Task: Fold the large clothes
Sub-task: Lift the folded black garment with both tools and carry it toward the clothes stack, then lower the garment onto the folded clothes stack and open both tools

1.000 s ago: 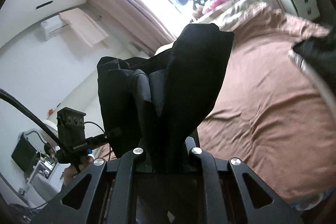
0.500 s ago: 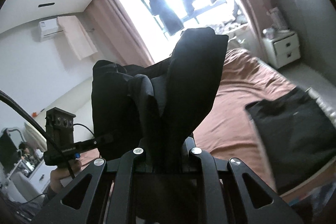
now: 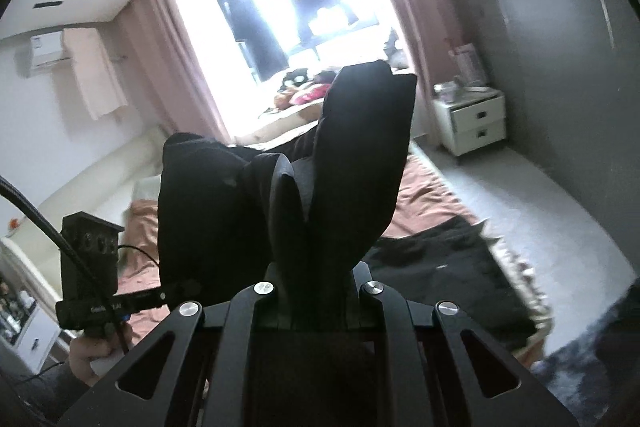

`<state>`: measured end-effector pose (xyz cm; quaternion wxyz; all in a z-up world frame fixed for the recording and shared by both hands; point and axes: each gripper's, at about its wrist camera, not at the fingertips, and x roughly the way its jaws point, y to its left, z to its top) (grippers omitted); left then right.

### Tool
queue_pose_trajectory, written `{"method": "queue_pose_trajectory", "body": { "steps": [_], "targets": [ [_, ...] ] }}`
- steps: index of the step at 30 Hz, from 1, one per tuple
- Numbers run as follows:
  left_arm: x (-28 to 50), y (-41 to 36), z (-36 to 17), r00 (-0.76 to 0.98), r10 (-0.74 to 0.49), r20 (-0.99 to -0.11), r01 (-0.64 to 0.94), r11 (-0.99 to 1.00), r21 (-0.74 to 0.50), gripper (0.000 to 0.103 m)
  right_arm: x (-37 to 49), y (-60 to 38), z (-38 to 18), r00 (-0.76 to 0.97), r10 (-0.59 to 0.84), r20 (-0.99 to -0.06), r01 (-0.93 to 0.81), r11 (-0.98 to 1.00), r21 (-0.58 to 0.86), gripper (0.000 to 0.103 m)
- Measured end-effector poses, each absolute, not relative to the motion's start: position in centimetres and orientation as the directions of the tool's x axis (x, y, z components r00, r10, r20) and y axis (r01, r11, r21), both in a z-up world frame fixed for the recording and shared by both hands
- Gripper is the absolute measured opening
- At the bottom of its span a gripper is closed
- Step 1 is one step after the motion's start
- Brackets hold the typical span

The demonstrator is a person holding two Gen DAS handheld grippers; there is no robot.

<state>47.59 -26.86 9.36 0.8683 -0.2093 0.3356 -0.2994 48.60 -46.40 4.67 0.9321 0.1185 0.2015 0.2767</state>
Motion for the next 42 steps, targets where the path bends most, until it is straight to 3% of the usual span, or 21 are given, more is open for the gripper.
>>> {"method": "queue_pose_trajectory", "body": {
  "steps": [12,23,28,31,32,33,34,36,42],
  "targets": [
    [56.9,-31.5,4.7,0.481,-0.704,-0.523,0.341,0.700,-0.628,0.015,51.9,-44.4,6.7,0.789,0.458,-0.410,-0.363,0.885,0.291,0.009],
    [66.0,-31.3,-2.8,0.404,-0.683,-0.609,0.222,0.719,-0.658,0.015,62.7,-39.1,5.0,0.733,0.355,-0.581,-0.213,0.930,0.299,0.009],
    [68.6,-30.9,-5.9,0.356,-0.662,-0.660,0.143,0.736,-0.661,0.016,66.8,-37.0,4.6,0.651,0.279,-0.706,-0.104,0.954,0.282,0.023],
    [69.6,-30.8,-7.5,0.326,-0.653,-0.683,0.120,0.746,-0.655,0.021,67.6,-37.0,5.2,0.642,0.168,-0.748,-0.029,0.980,0.195,0.052],
    [69.8,-30.9,-7.6,0.319,-0.645,-0.695,0.129,0.756,-0.642,0.024,67.1,-37.4,5.5,0.643,0.154,-0.750,0.000,0.980,0.201,0.069],
    [69.9,-31.0,-7.5,0.317,-0.635,-0.705,0.141,0.767,-0.626,0.028,66.6,-38.0,5.8,0.648,0.156,-0.745,0.017,0.976,0.219,0.079],
    [70.1,-31.1,-7.3,0.315,-0.617,-0.721,0.164,0.784,-0.599,0.032,65.7,-38.6,6.2,0.656,0.162,-0.737,0.033,0.970,0.242,0.079],
    [70.5,-31.3,-7.0,0.313,-0.592,-0.743,0.196,0.806,-0.559,0.049,62.9,-40.1,6.9,0.672,0.163,-0.723,0.075,0.955,0.286,0.079],
    [71.7,-30.8,-7.2,0.298,-0.569,-0.767,0.227,0.822,-0.522,0.053,48.6,-44.7,5.2,0.751,0.177,-0.637,0.151,0.892,0.426,0.079]
  ]
}}
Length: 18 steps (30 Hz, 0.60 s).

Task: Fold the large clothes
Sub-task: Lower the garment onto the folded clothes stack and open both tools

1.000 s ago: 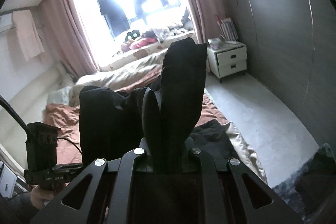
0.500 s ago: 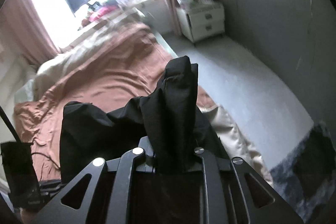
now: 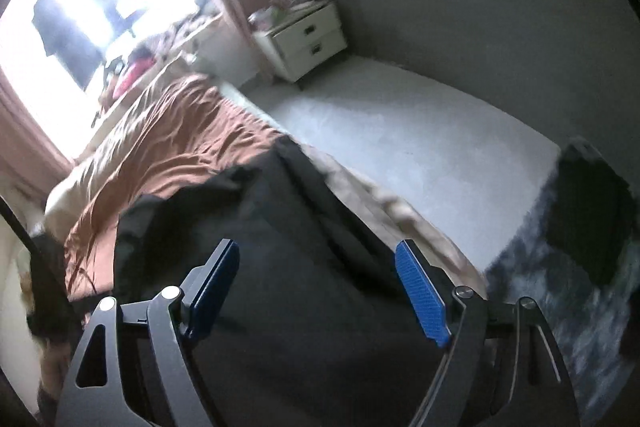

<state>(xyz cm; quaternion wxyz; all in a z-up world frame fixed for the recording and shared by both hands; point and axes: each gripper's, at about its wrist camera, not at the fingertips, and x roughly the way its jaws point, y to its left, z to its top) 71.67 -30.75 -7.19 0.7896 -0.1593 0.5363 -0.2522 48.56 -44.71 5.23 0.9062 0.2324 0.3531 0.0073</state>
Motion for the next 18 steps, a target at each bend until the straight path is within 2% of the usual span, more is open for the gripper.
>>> {"method": "queue_pose_trajectory", "body": {
  "steps": [4,8,13,15,17,18],
  "targets": [
    [72.1,-30.2,-8.0,0.288,-0.577,-0.765,0.228,0.817,-0.530,0.053,39.7,-45.7,2.0,0.761,0.183,-0.623,0.221,0.829,0.514,0.079],
    [72.0,-30.4,-7.4,0.301,-0.545,-0.783,0.259,0.837,-0.482,0.053,34.2,-45.7,-0.4,0.771,0.191,-0.608,0.281,0.754,0.594,0.079],
    [72.2,-30.5,-6.8,0.314,-0.528,-0.789,0.295,0.844,-0.447,0.052,31.5,-45.6,-2.4,0.795,0.308,-0.522,0.218,0.659,0.720,0.077],
    [73.1,-31.1,-7.1,0.310,-0.526,-0.792,0.309,0.843,-0.440,0.048,31.9,-45.2,-2.2,0.796,0.317,-0.516,0.207,0.658,0.724,0.050],
    [73.7,-31.8,-7.1,0.306,-0.527,-0.793,0.325,0.841,-0.433,0.046,32.0,-45.3,-1.8,0.798,0.329,-0.505,0.205,0.640,0.741,0.035],
    [74.1,-32.2,-7.0,0.310,-0.520,-0.796,0.338,0.843,-0.419,0.045,32.0,-45.4,-1.2,0.801,0.310,-0.512,0.215,0.649,0.730,0.035]
  ]
}}
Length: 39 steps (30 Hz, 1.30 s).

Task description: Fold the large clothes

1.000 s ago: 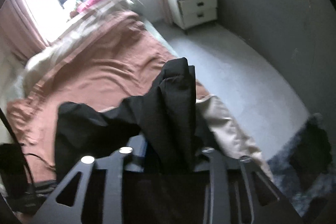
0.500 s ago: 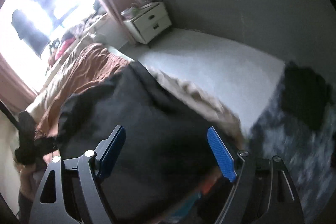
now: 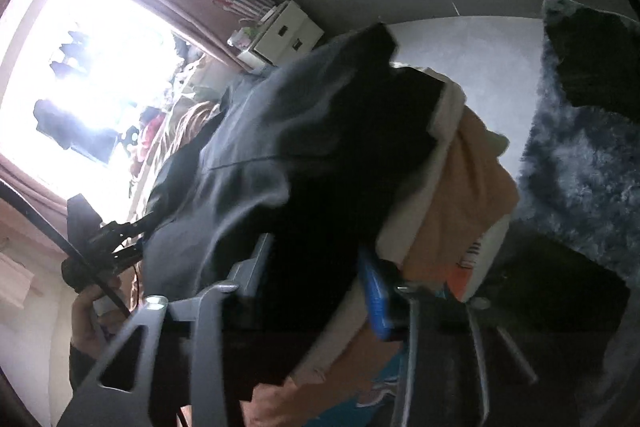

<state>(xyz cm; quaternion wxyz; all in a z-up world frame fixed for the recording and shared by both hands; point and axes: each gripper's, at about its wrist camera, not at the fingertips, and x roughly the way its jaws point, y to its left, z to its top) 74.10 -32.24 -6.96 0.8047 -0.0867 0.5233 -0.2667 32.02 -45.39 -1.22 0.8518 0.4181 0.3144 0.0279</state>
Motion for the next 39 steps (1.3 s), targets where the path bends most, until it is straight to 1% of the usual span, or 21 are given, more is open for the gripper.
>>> {"method": "queue_pose_trajectory", "body": {
  "steps": [3,6,9,12,15,17,19,20,21,23,25,26,27,28,30,31,32,33,36,39],
  "targets": [
    [74.9,-33.2,-6.5,0.331,-0.498,-0.802,0.367,0.850,-0.376,0.045,32.8,-45.3,0.1,0.818,0.273,-0.507,0.229,0.654,0.721,0.034],
    [75.1,-32.8,-6.6,0.302,-0.491,-0.817,0.354,0.854,-0.382,0.045,32.6,-45.8,1.7,0.838,0.237,-0.491,0.230,0.662,0.713,0.034],
    [74.6,-31.7,-6.1,0.313,-0.486,-0.816,0.352,0.857,-0.375,0.049,32.5,-46.8,3.0,0.849,0.182,-0.496,0.254,0.683,0.685,0.034],
    [73.7,-30.1,-4.8,0.365,-0.462,-0.808,0.340,0.874,-0.347,0.050,32.1,-46.8,2.9,0.848,0.182,-0.497,0.260,0.675,0.691,0.034],
    [72.3,-28.6,-3.4,0.382,-0.468,-0.797,0.347,0.872,-0.346,0.051,30.2,-46.4,3.0,0.844,0.184,-0.503,0.263,0.675,0.689,0.035],
    [71.3,-27.9,-2.6,0.391,-0.472,-0.791,0.352,0.870,-0.345,0.051,29.2,-46.0,3.5,0.840,0.153,-0.521,0.283,0.695,0.661,0.044],
    [70.2,-27.2,-1.8,0.401,-0.473,-0.784,0.355,0.870,-0.344,0.051,29.1,-44.4,3.8,0.849,0.132,-0.512,0.277,0.714,0.643,0.079],
    [69.6,-26.8,-1.5,0.405,-0.476,-0.781,0.357,0.868,-0.344,0.052,29.0,-43.7,4.0,0.853,0.124,-0.507,0.273,0.722,0.635,0.083],
    [68.8,-26.4,-1.1,0.409,-0.477,-0.778,0.359,0.868,-0.344,0.058,28.0,-43.5,4.8,0.857,0.113,-0.502,0.268,0.736,0.622,0.084],
    [67.0,-25.6,-0.3,0.428,-0.482,-0.765,0.372,0.865,-0.337,0.067,27.3,-42.0,5.3,0.859,0.096,-0.503,0.267,0.754,0.600,0.084],
    [65.1,-25.0,0.5,0.450,-0.489,-0.747,0.390,0.860,-0.328,0.070,26.2,-41.1,5.9,0.860,0.080,-0.503,0.268,0.770,0.579,0.084],
    [64.1,-24.5,1.0,0.457,-0.496,-0.738,0.397,0.857,-0.329,0.074,25.5,-40.8,6.4,0.858,0.070,-0.508,0.272,0.778,0.567,0.084],
    [63.2,-24.1,1.4,0.464,-0.501,-0.731,0.399,0.855,-0.332,0.080,24.8,-40.5,6.8,0.853,0.054,-0.519,0.284,0.787,0.548,0.085],
    [62.2,-23.7,1.8,0.473,-0.504,-0.723,0.400,0.853,-0.334,0.082,24.8,-39.0,5.6,0.850,0.043,-0.525,0.291,0.793,0.535,0.086],
    [60.0,-22.7,3.0,0.502,-0.496,-0.709,0.408,0.858,-0.312,0.088,23.3,-37.5,6.0,0.845,0.014,-0.534,0.304,0.809,0.503,0.092],
    [58.7,-22.3,3.6,0.520,-0.481,-0.706,0.411,0.865,-0.287,0.089,23.5,-36.6,5.9,0.843,0.002,-0.538,0.311,0.814,0.491,0.095],
    [57.5,-21.8,4.1,0.533,-0.471,-0.703,0.412,0.870,-0.271,0.092,22.8,-36.2,6.2,0.844,-0.008,-0.536,0.312,0.820,0.480,0.100],
    [56.4,-21.3,4.5,0.543,-0.470,-0.696,0.413,0.871,-0.267,0.095,22.1,-35.7,6.5,0.849,-0.008,-0.528,0.304,0.826,0.476,0.103],
    [52.7,-19.6,5.7,0.578,-0.474,-0.664,0.410,0.872,-0.267,0.103,21.1,-34.9,6.3,0.863,0.006,-0.505,0.277,0.830,0.485,0.103],
    [49.2,-18.2,6.7,0.618,-0.455,-0.641,0.406,0.883,-0.236,0.103,19.6,-34.4,6.1,0.870,0.040,-0.491,0.244,0.830,0.501,0.103]
  ]
}}
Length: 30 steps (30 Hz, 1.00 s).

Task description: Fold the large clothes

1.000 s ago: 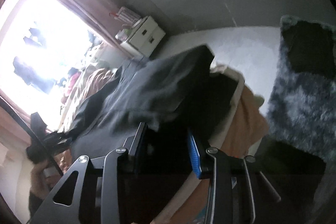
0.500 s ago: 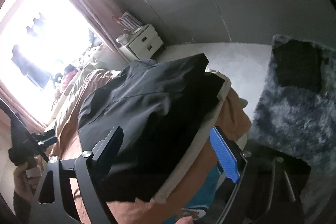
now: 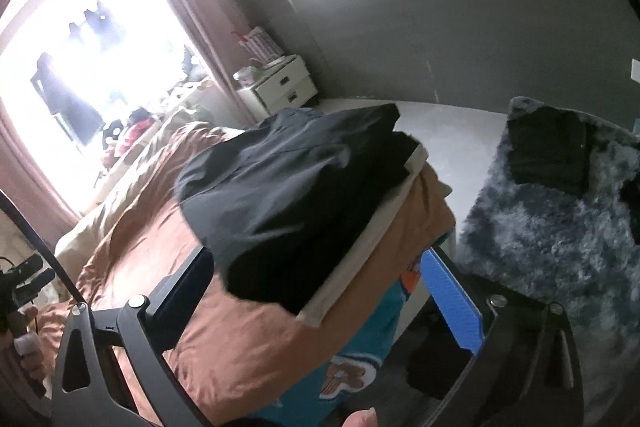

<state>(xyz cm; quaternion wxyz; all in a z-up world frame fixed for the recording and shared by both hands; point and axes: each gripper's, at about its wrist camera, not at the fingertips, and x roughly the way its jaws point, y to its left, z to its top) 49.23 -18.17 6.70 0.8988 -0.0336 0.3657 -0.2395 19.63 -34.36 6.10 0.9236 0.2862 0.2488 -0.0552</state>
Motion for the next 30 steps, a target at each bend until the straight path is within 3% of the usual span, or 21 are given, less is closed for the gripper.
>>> {"method": "queue_pose_trajectory", "body": {
  "steps": [14,30],
  "targets": [
    [36.3,-9.4,9.7,0.738,-0.351,-0.576,0.276,0.936,-0.218,0.103,13.5,-29.6,7.2,0.880,0.069,-0.470,0.163,0.885,0.436,0.103],
    [21.3,-1.3,9.1,0.817,-0.274,-0.508,0.167,0.955,-0.247,0.103,6.8,-23.3,8.4,0.884,0.152,-0.442,0.004,0.943,0.331,0.103]
  ]
}}
